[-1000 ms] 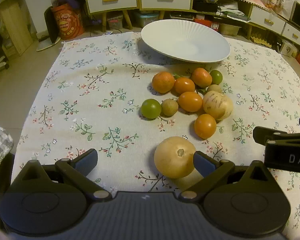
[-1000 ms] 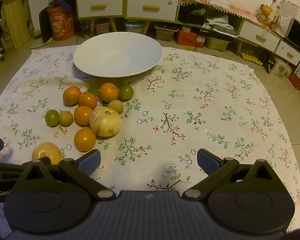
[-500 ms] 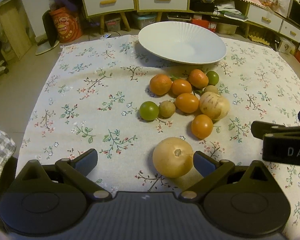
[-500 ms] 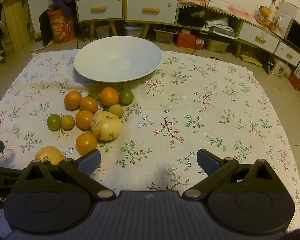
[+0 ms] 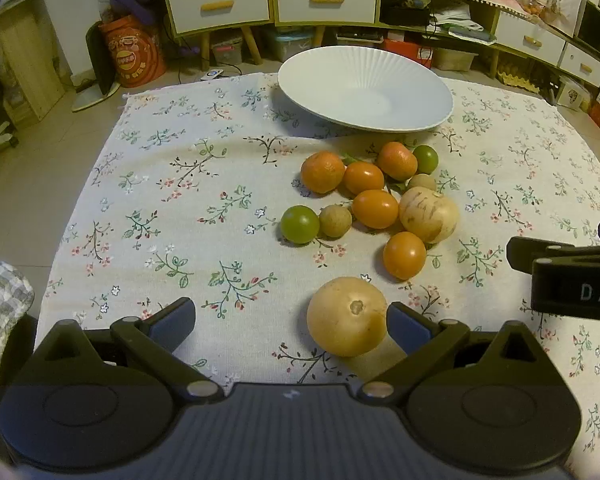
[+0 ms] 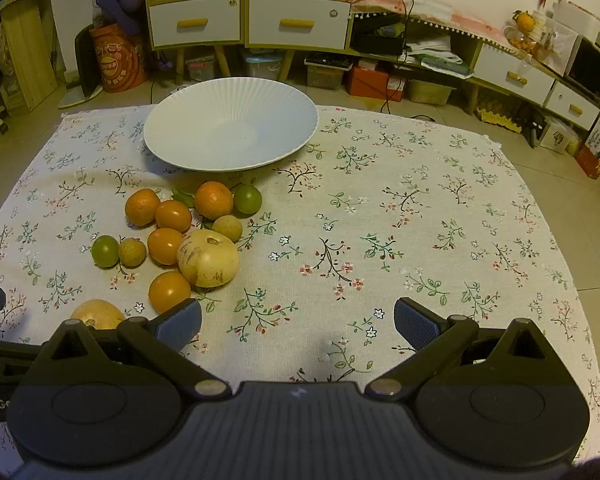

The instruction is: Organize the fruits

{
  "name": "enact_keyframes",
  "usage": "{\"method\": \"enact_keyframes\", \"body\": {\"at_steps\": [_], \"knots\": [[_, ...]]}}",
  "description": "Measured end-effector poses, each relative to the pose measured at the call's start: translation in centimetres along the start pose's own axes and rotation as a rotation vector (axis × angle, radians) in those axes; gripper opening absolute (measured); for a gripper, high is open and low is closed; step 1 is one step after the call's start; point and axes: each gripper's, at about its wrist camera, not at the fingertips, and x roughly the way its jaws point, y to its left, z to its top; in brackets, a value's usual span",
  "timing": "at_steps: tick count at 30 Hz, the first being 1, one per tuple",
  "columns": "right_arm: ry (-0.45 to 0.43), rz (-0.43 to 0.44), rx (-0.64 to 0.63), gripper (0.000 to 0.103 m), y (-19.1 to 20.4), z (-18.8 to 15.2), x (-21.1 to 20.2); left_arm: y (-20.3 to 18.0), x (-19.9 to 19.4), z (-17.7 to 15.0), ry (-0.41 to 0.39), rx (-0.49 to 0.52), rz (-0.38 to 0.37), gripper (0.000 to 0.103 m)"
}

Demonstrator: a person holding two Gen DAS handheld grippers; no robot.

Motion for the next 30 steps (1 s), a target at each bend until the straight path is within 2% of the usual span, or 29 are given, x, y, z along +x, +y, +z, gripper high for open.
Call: {"method": "enact_keyframes", "body": {"at_steps": [30], "knots": [[0.004,-0.001,0.002,0.103,-0.09,-0.09,0.04,-0.26,-0.10,0.05,0.003,0.005,-0.001,0.092]]}}
